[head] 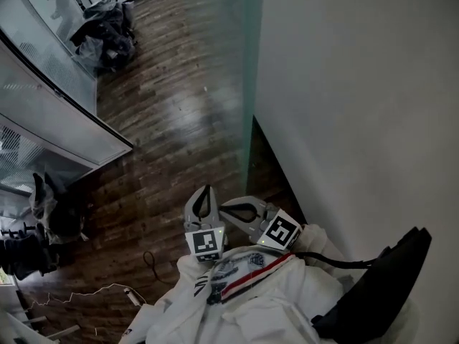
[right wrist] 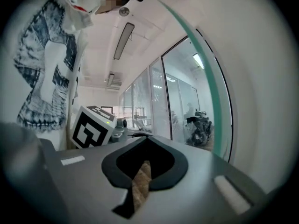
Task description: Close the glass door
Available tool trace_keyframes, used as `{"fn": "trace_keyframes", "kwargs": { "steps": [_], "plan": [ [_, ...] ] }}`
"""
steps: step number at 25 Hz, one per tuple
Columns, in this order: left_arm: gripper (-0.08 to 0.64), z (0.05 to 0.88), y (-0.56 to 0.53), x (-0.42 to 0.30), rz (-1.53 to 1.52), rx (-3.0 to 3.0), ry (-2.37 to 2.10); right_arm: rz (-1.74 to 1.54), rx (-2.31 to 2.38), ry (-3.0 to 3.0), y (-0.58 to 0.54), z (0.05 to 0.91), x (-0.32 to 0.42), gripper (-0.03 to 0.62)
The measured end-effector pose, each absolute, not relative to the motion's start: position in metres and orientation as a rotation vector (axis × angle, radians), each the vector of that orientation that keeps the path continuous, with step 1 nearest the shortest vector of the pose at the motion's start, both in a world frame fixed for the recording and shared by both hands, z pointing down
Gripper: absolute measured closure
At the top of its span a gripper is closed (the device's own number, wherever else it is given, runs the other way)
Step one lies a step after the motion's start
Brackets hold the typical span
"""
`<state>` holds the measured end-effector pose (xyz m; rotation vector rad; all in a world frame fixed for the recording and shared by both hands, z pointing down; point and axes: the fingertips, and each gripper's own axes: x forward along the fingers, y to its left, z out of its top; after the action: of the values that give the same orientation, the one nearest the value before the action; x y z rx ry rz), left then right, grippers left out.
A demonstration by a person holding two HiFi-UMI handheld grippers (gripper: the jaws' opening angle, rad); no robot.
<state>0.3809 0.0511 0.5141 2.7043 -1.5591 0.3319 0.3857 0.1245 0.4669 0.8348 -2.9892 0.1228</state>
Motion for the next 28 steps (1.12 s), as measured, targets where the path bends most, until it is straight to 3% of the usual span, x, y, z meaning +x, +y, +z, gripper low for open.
{"fn": "trace_keyframes", "kwargs": {
  "steps": [7, 14, 16, 19, 28],
  "plan": [
    [0.558, 0.514, 0.055, 0.408, 0.344, 2.681, -1.607, 0.458, 0.604, -3.106, 0.134, 0.487, 0.458, 0.579],
    [0.558, 0.511, 0.057, 0.401, 0.364, 2.624, -1.714, 0.429, 0.820, -2.971, 0.059, 0.519, 0.531, 0.456],
    [0.558, 0.512, 0.059, 0.393, 0.372, 2.607, -1.743, 0.418, 0.804, -2.953, 0.035, 0.531, 0.529, 0.445],
    [0.558, 0.511, 0.065, 0.384, 0.382, 2.593, -1.782, 0.395, 0.692, -2.905, 0.014, 0.549, 0.516, 0.369],
    [0.558, 0.524, 0.077, 0.360, 0.410, 2.482, -1.850, 0.354, 0.490, -2.868, -0.011, 0.562, 0.482, 0.370]
  ]
}}
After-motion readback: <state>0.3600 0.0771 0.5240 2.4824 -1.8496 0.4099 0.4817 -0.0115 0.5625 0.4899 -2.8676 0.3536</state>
